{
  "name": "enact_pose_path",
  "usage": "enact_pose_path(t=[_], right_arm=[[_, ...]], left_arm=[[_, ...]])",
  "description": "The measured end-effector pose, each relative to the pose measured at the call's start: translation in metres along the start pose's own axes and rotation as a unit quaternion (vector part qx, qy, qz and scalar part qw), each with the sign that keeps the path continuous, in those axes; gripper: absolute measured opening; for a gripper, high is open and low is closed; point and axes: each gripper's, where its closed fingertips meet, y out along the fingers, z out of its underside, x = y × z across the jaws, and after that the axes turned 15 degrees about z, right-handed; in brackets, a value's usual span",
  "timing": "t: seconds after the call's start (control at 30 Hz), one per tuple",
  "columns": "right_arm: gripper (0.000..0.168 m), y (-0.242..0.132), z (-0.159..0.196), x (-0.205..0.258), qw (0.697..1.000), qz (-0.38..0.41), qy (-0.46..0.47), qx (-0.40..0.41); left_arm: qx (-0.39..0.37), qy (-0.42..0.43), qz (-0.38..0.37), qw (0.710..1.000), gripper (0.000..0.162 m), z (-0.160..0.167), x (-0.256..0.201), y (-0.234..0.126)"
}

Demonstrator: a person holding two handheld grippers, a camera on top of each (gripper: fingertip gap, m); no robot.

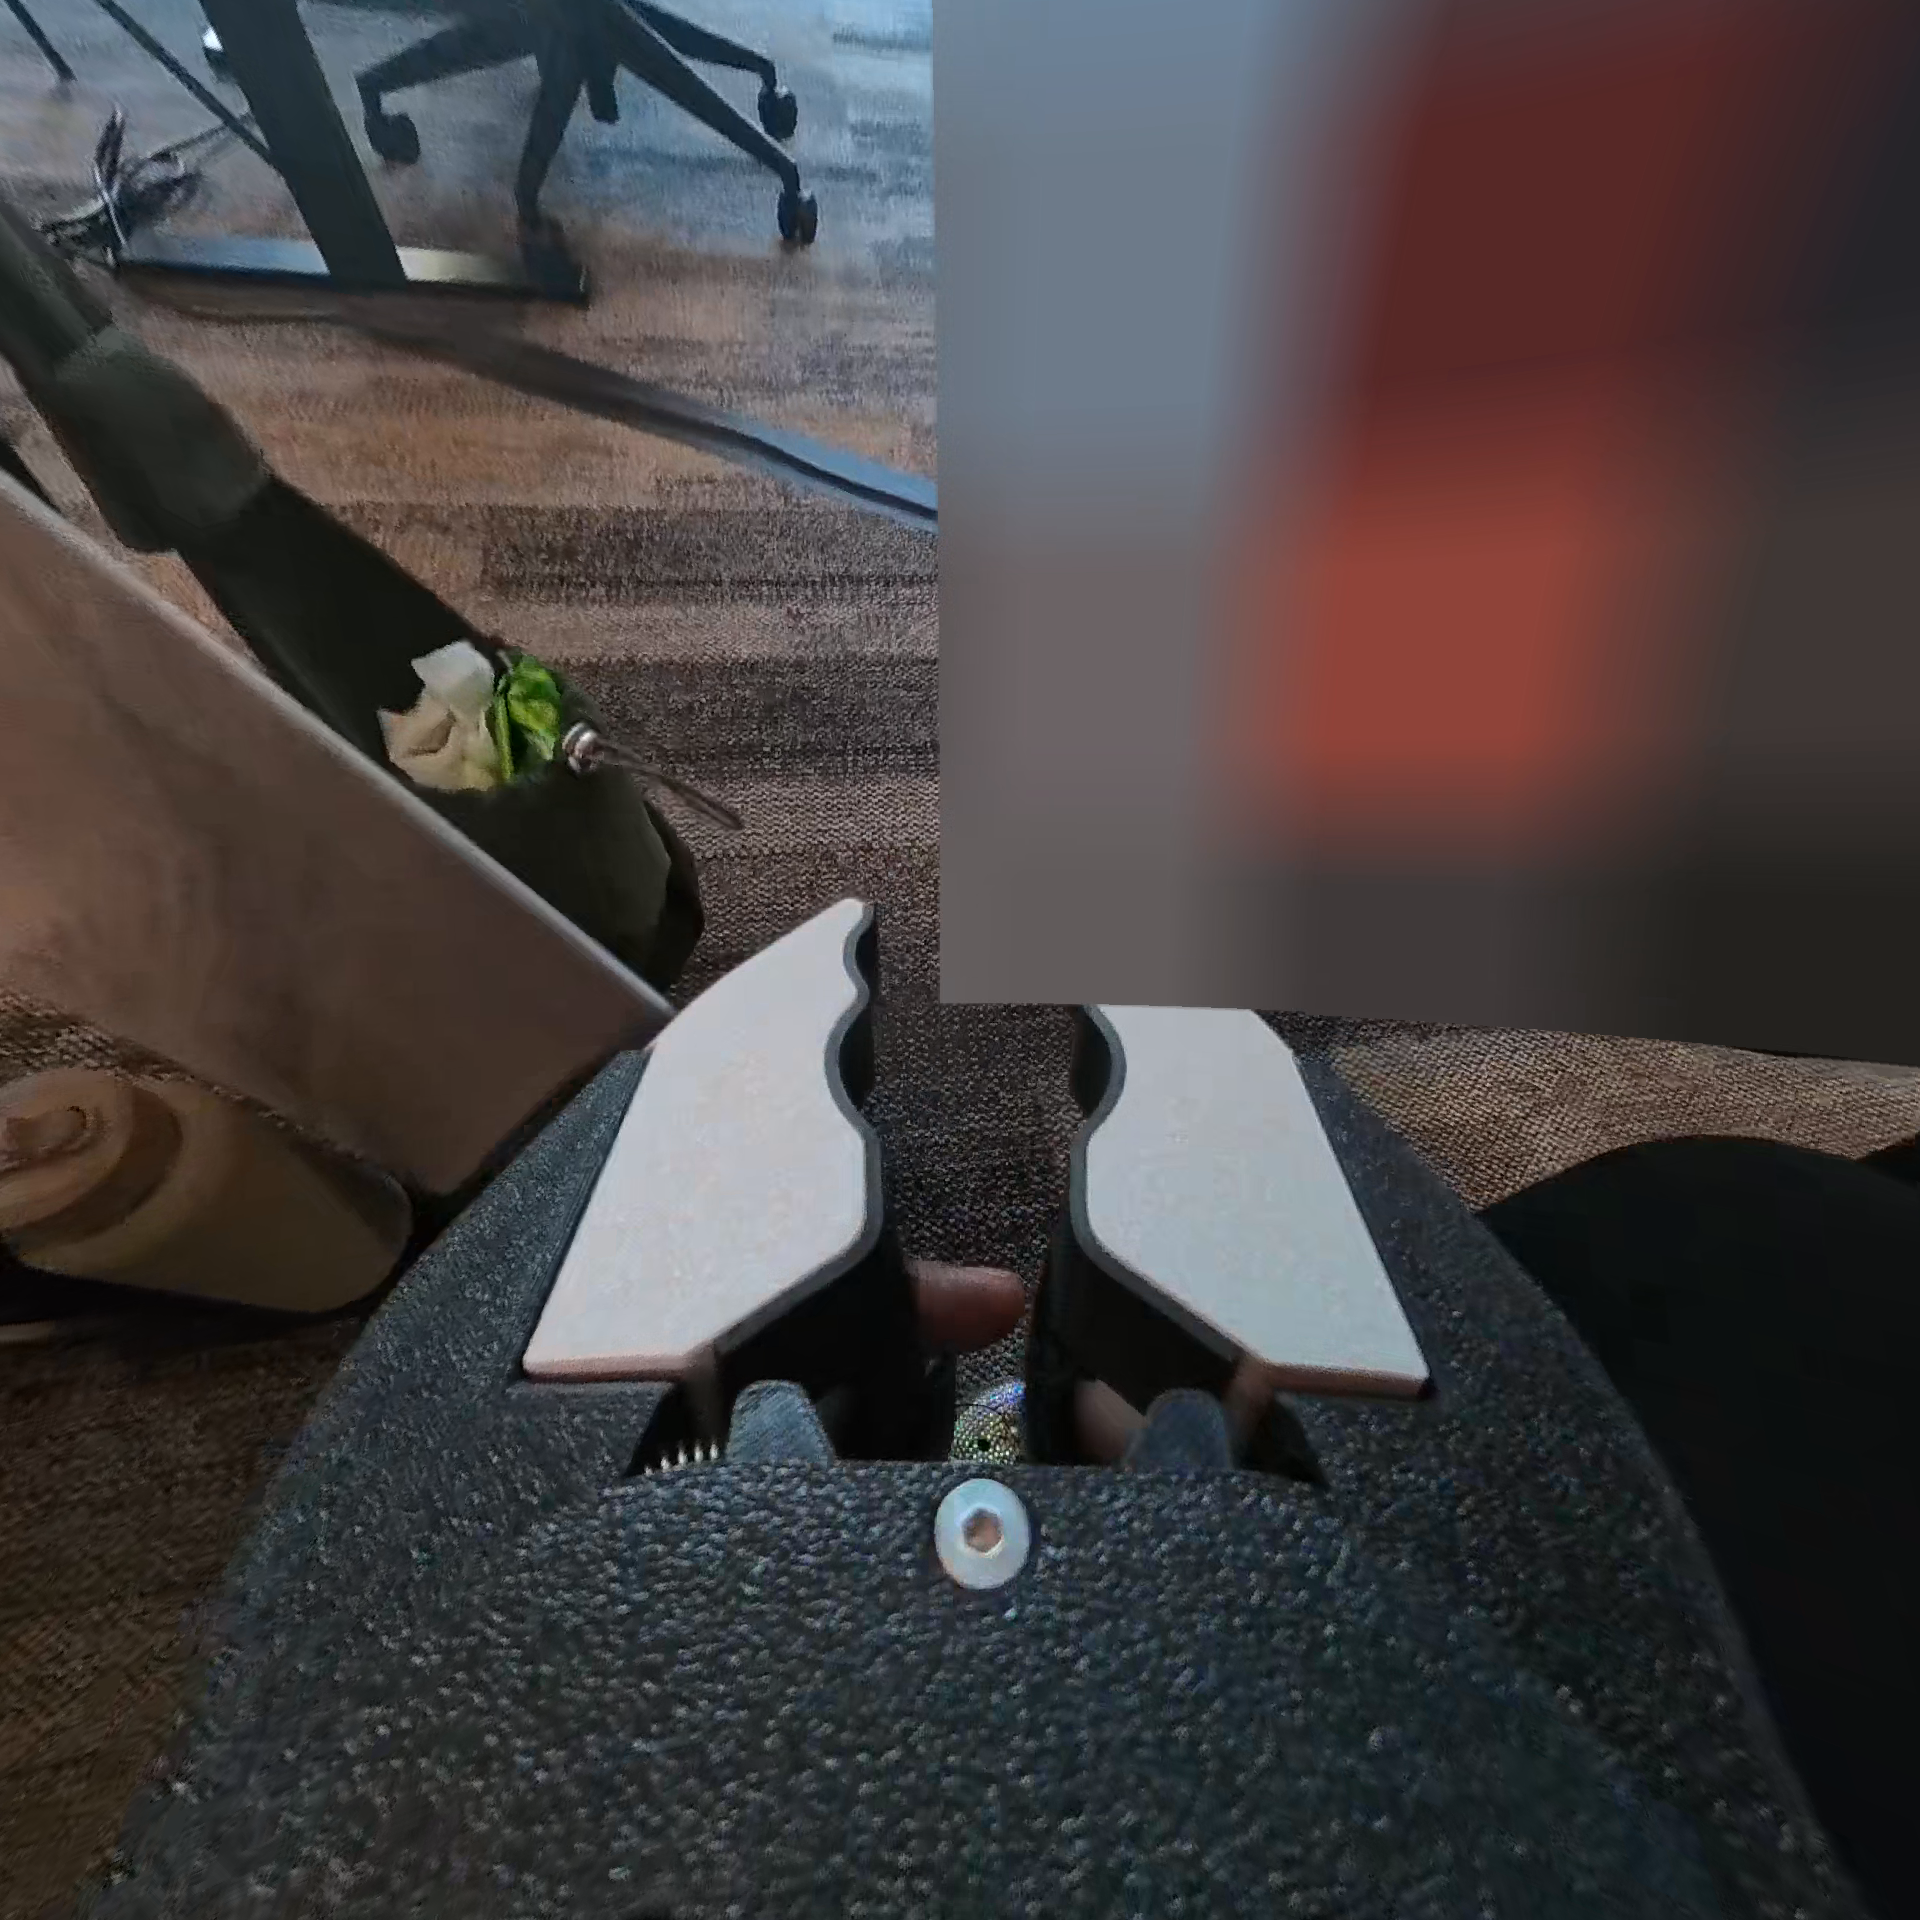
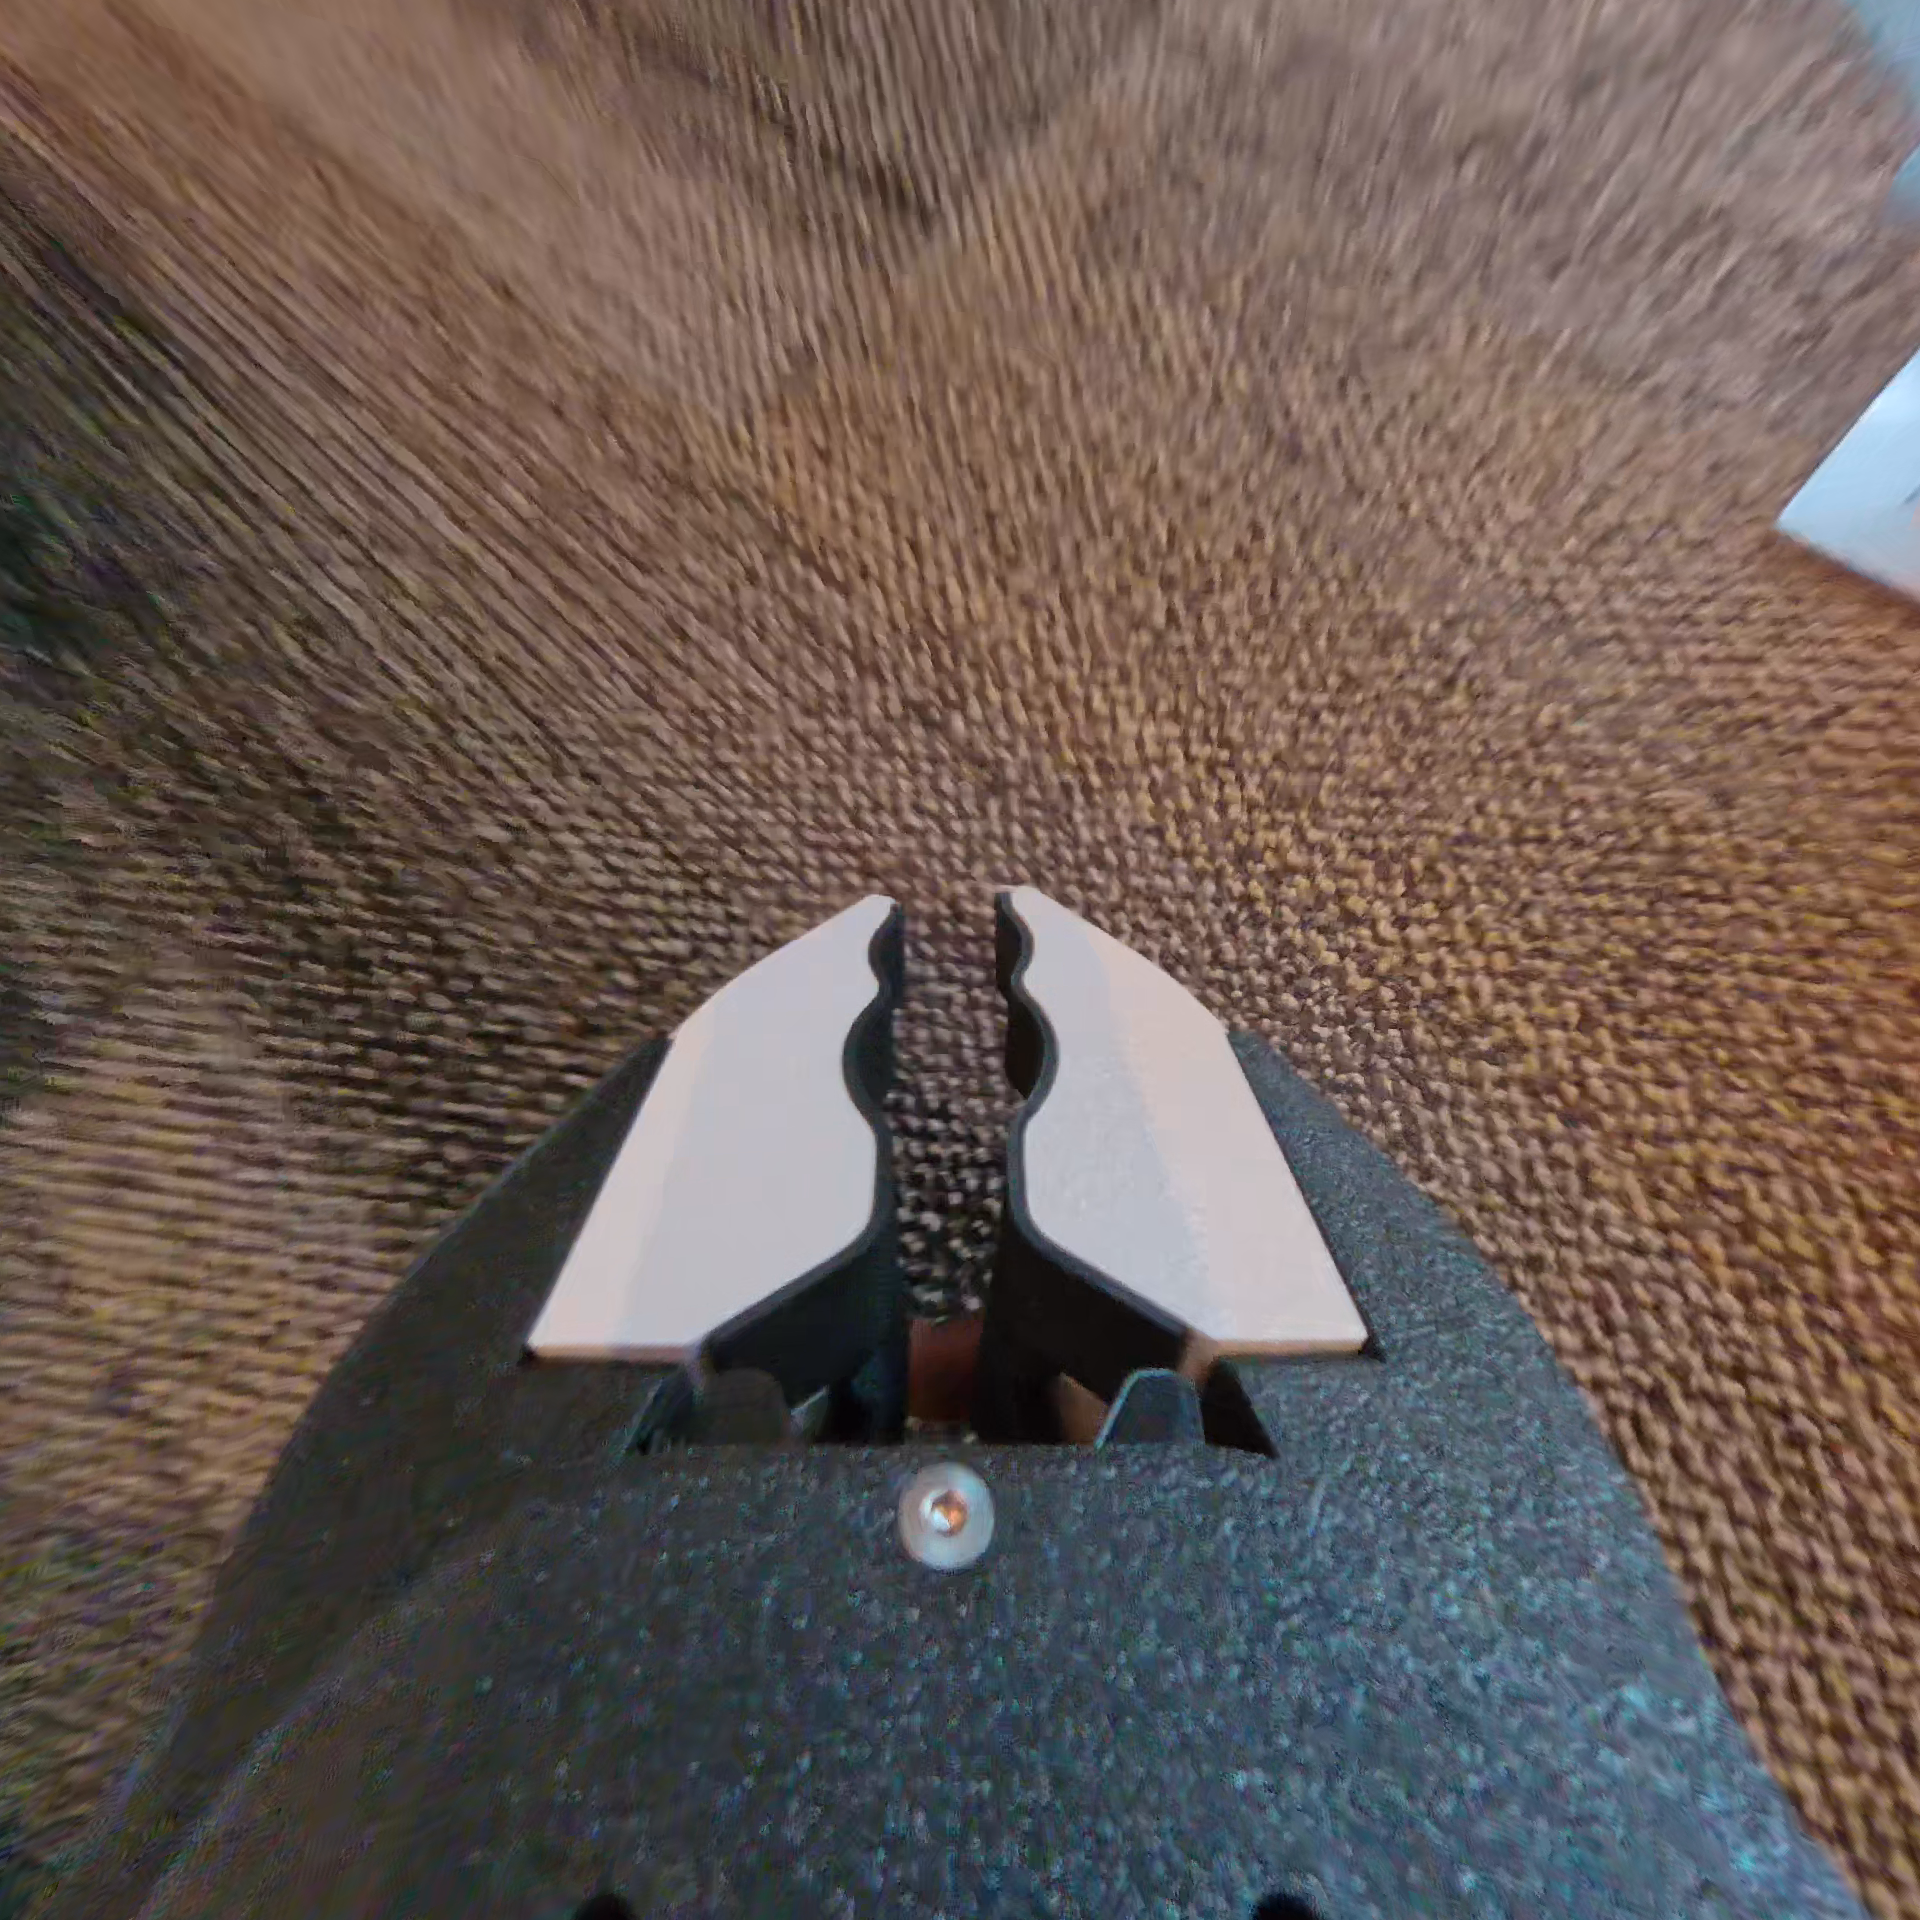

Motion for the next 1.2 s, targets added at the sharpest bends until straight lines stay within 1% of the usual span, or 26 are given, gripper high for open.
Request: enact_pose_path(t=[0.07, 0.13, 0.17, 0.27, 0.33, 0.4, 0.5, 0.8, 0.93, 1.0, 1.07, 1.13, 1.2], right_arm=[[0.015, 0.028, 0.014, 0.001, 0.999, -0.002, -0.029, 0.024], [0.018, 0.047, 0.021, 0.001, 0.998, -0.003, -0.052, 0.04], [0.02, 0.054, 0.024, 0.001, 0.997, -0.002, -0.064, 0.05], [0.018, 0.066, 0.033, -0.003, 0.992, 0.01, -0.087, 0.086], [0.016, 0.069, 0.037, -0.002, 0.991, 0.005, -0.095, 0.099], [0.018, 0.069, 0.046, -0.001, 0.986, 0.006, -0.118, 0.119], [0.019, 0.071, 0.045, -0.001, 0.986, 0.012, -0.131, 0.105], [0.018, 0.072, 0.044, -0.001, 0.988, -0.013, -0.123, 0.094], [0.014, 0.073, 0.044, 0.0, 0.982, -0.038, -0.161, 0.094], [0.007, 0.073, 0.045, 0.003, 0.973, -0.056, -0.2, 0.102], [0.007, 0.073, 0.045, 0.003, 0.965, -0.064, -0.228, 0.111], [0.007, 0.072, 0.044, 0.003, 0.964, -0.065, -0.232, 0.115], [0.007, 0.068, 0.037, 0.004, 0.969, -0.052, -0.22, 0.097]], left_arm=[[0.006, -0.012, -0.007, 1.0, 0.034, 0.009, 0.011, 0.001], [0.02, -0.017, -0.018, 0.999, 0.034, 0.018, 0.021, -0.001], [0.025, -0.018, -0.022, 0.999, 0.034, 0.023, 0.025, -0.003], [0.041, -0.022, -0.029, 0.998, 0.035, 0.035, 0.033, -0.007], [0.042, -0.022, -0.029, 0.998, 0.035, 0.037, 0.034, -0.008], [0.046, -0.015, -0.024, 0.999, 0.035, 0.038, 0.032, -0.01], [0.06, -0.004, -0.026, 0.998, 0.035, 0.041, 0.032, -0.014], [0.073, 0.0, -0.028, 0.997, 0.036, 0.048, 0.03, -0.023], [0.079, 0.002, -0.019, 0.997, 0.036, 0.053, 0.028, -0.02], [0.084, 0.003, -0.015, 0.996, 0.036, 0.056, 0.026, -0.02], [0.087, 0.004, -0.013, 0.996, 0.036, 0.057, 0.025, -0.02], [0.087, 0.006, -0.014, 0.996, 0.037, 0.057, 0.025, -0.023], [0.086, 0.008, -0.015, 0.996, 0.037, 0.056, 0.023, -0.028]])
